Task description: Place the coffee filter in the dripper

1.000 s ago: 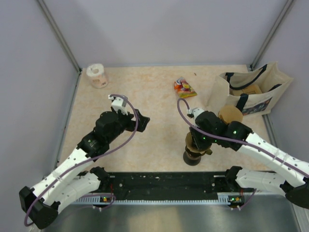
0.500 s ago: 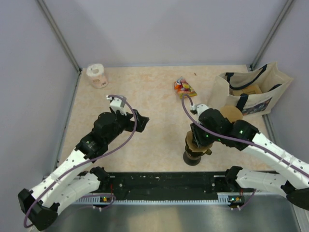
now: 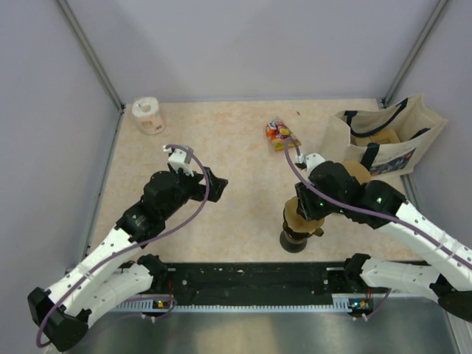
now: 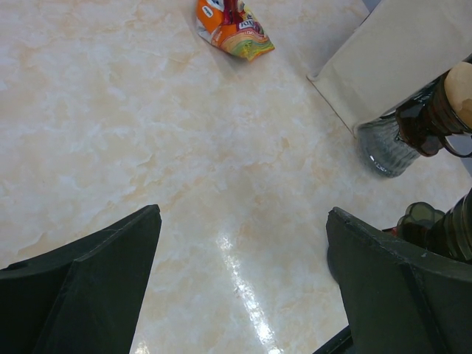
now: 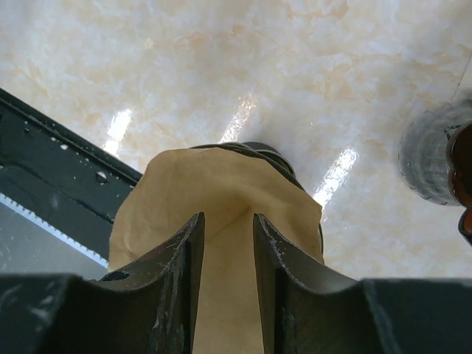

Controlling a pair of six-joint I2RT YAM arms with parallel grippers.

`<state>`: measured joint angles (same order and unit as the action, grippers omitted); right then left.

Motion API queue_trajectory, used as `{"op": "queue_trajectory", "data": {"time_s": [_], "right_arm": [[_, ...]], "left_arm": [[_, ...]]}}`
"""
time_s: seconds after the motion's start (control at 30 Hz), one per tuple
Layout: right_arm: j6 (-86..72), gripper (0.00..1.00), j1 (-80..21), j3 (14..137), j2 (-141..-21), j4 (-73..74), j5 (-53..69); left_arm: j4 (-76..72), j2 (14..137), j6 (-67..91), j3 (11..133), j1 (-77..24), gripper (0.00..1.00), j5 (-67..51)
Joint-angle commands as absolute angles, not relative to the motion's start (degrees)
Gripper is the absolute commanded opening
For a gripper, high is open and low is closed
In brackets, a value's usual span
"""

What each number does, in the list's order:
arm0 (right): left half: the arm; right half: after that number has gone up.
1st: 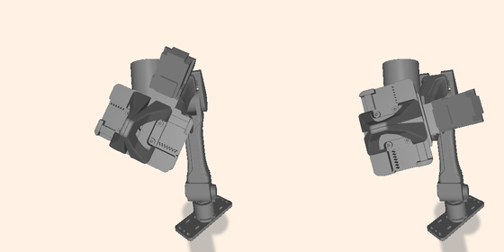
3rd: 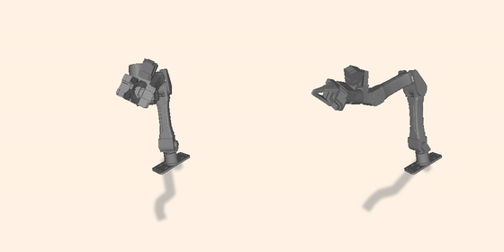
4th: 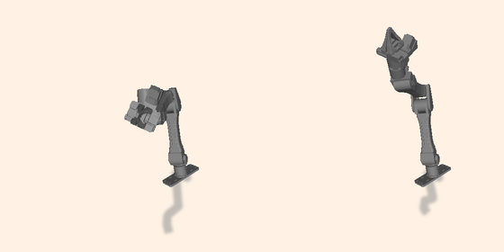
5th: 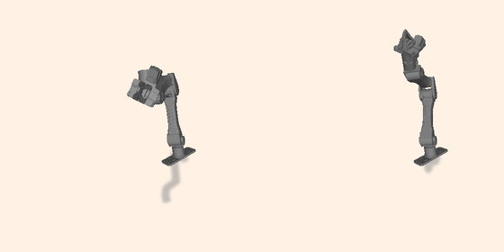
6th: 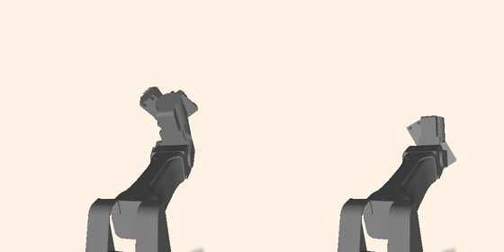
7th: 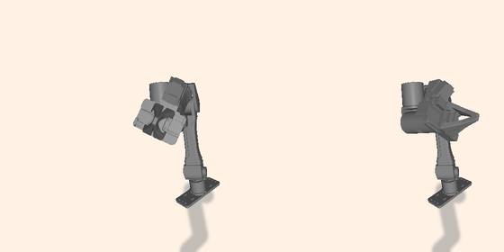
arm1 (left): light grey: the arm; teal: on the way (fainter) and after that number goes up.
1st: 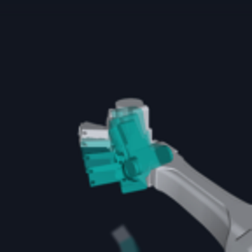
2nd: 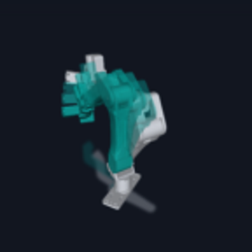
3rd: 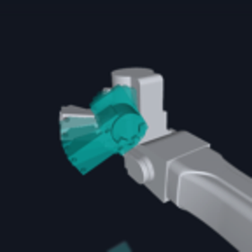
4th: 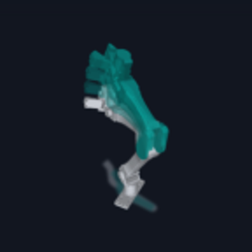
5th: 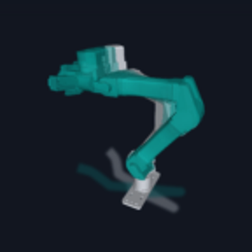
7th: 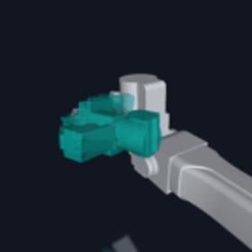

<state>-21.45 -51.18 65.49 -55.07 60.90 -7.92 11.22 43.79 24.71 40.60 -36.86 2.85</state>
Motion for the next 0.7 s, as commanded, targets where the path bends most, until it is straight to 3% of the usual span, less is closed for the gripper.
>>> {"op": "queue_trajectory", "data": {"time_s": [0.0, 0.07, 0.1, 0.2, 0.37, 0.53, 0.67], "right_arm": [[-20.92, 0.34, -50.80, 71.10, -52.82, 58.54, -9.23], [-20.92, 0.43, -50.80, 72.24, -51.86, 56.61, -10.80], [-21.00, 0.53, -50.71, 72.51, -51.16, 55.56, -13.42], [-23.11, 0.99, -50.80, 72.77, -49.23, 51.78, -24.91], [-24.35, 0.99, -50.71, 69.27, -44.40, 41.86, -42.07], [-26.19, 0.99, -50.71, 68.99, -43.94, 40.78, -59.65], [-26.46, 0.99, -50.71, 69.52, -44.74, 40.44, -63.55]], "left_arm": [[9.58, 43.86, 24.26, 42.80, -36.83, 0.99, 2.81], [9.58, 43.68, 24.26, 42.89, -36.83, 0.99, 2.81], [9.67, 43.59, 24.17, 42.98, -36.83, 0.99, 2.73], [10.19, 43.16, 24.17, 43.16, -36.83, 0.99, 2.72], [11.86, 41.66, 24.61, 43.42, -36.83, 0.99, 5.88], [16.16, 42.45, 27.41, 44.56, -36.91, 0.99, 18.08], [20.74, 44.64, 29.79, 46.23, -36.83, 0.99, 24.25]]}}
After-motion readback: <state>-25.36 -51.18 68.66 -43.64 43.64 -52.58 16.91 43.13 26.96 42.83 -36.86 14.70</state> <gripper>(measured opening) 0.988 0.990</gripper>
